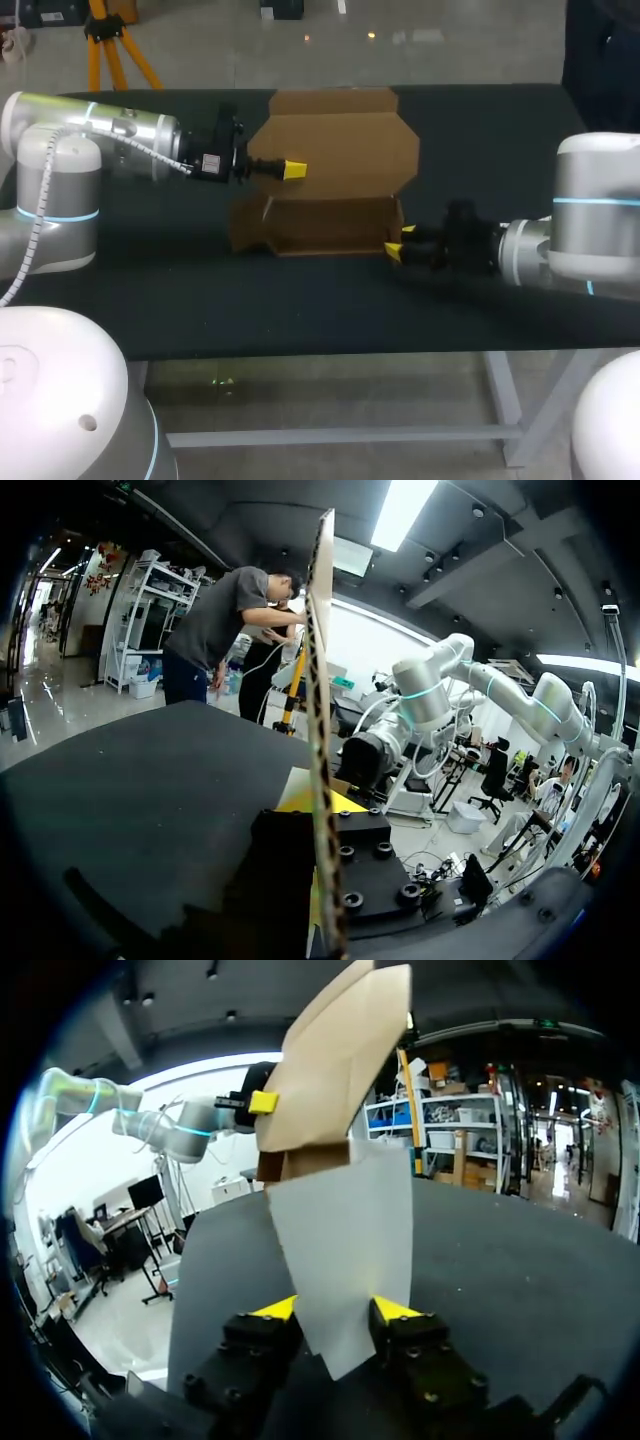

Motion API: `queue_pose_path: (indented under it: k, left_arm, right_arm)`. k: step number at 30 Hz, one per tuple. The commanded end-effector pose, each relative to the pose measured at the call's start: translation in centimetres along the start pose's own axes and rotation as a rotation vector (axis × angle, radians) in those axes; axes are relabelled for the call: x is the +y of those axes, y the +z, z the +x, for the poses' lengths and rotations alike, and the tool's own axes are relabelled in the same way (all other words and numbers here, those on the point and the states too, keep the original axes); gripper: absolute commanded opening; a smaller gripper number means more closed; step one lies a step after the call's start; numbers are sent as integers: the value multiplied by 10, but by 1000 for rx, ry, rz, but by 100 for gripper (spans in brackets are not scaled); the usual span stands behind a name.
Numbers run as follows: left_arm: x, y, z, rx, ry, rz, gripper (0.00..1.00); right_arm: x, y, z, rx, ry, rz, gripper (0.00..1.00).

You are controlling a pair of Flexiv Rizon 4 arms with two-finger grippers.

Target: Assemble the packaging by folding the flat box into shape, placing the metal phone stand inside, and closing the box properly

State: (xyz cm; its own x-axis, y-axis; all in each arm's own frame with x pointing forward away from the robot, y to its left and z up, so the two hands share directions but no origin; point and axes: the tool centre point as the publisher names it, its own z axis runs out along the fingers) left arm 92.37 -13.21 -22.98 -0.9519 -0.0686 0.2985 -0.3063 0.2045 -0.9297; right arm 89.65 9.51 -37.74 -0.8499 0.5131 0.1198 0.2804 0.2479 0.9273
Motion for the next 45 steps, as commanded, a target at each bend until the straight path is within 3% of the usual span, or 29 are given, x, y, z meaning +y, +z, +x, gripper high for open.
queue_pose_path:
  k: [1, 10, 21, 27, 34, 45]
  left_arm:
    - [3, 2, -1, 1, 0, 0, 0]
    - [3, 2, -1, 1, 0, 0, 0]
    - [3, 2, -1, 1, 0, 0, 0]
    - [3, 2, -1, 1, 0, 0, 0]
    - [3, 2, -1, 1, 0, 0, 0]
    - [3, 2, -1, 1, 0, 0, 0]
  right_arm:
    - [-4, -10, 3, -12, -1, -15, 47]
    - [-6, -25, 1, 0, -6, -17, 48]
    - [-4, -43, -4, 134, -51, -4, 48]
    - [-3, -47, -16, 147, -64, 14, 49]
    - [0, -32, -37, 176, -71, 10, 47]
    - [4, -7, -46, 219, -130, 4, 49]
